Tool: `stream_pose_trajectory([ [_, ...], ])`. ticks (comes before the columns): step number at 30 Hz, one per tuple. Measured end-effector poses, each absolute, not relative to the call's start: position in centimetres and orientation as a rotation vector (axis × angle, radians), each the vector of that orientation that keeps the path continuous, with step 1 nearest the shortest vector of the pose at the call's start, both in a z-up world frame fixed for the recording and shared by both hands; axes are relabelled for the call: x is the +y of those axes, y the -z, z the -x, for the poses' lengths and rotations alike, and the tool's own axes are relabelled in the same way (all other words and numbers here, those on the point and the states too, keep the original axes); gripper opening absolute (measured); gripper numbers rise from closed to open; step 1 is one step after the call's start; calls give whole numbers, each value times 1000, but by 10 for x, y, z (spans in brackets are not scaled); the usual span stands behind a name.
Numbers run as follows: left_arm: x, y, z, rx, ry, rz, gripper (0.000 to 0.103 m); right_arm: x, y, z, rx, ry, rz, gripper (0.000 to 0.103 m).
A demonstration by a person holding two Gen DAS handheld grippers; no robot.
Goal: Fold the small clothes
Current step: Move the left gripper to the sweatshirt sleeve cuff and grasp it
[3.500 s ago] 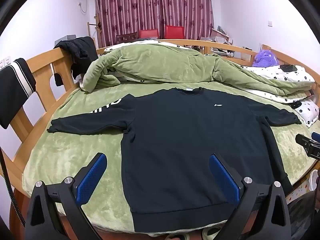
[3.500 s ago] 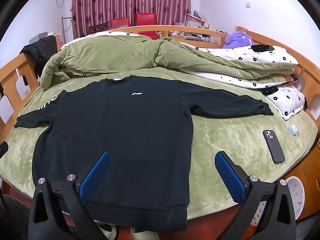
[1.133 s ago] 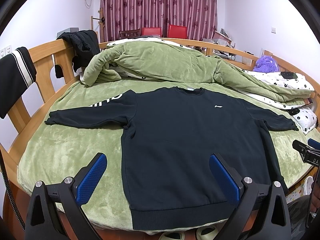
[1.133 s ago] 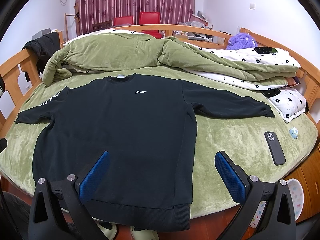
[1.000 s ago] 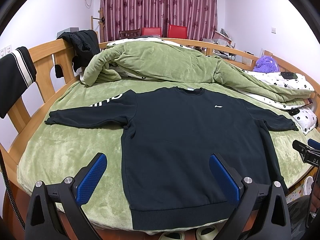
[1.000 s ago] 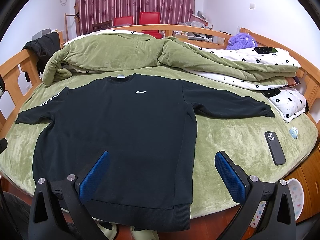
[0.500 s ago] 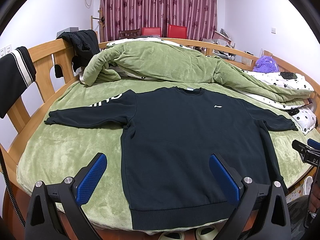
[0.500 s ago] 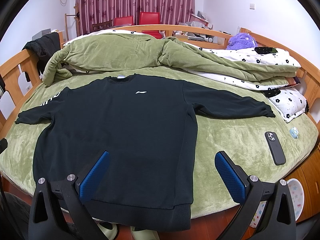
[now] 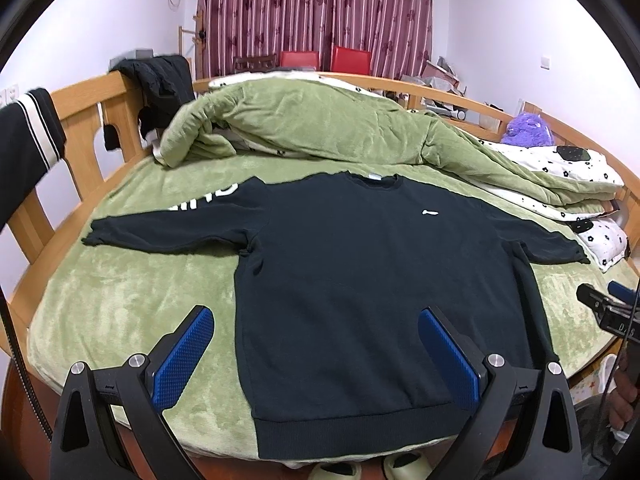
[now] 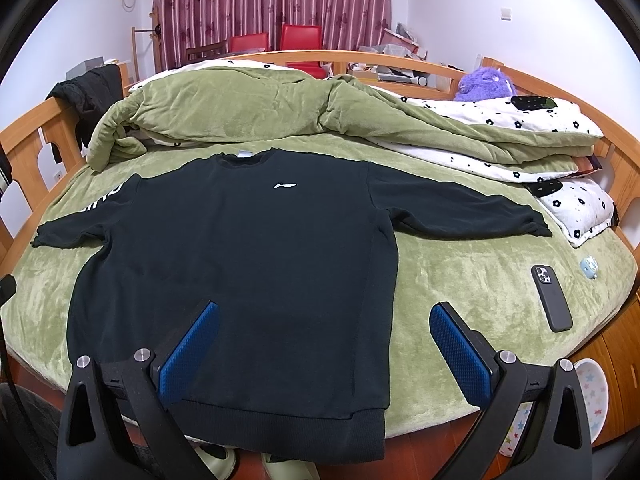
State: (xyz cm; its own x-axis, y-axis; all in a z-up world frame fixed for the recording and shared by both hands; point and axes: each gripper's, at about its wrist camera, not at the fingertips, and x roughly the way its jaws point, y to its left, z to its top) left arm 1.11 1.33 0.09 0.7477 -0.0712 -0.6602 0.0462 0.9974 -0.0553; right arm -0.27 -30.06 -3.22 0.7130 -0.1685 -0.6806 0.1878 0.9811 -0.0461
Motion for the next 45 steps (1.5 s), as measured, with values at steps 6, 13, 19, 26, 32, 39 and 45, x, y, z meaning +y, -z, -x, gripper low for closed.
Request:
stream_pose_trajectory([
  [6, 35, 4, -38, 788, 106, 156, 103, -294, 31, -14, 799, 99, -87, 103],
  [13, 67, 11, -84, 812, 40, 168, 103, -297, 22, -51, 785, 89, -87, 103],
  [19, 99, 34, -125, 846, -42, 131, 103, -316, 15, -93, 761, 91, -94, 103],
  [26, 135, 76, -163, 900, -110, 145, 103, -329, 19, -134, 699, 135, -69, 103],
  [32, 161, 109, -193, 946, -148, 150, 103, -331, 32, -163, 690, 118, -86, 103],
  [39, 194, 138, -220, 978, -185, 167, 103, -312, 50, -187, 709, 122, -19, 103],
  [45, 214, 154, -235, 991, -212, 181, 103, -295, 63, -205, 740, 92, 24, 103],
])
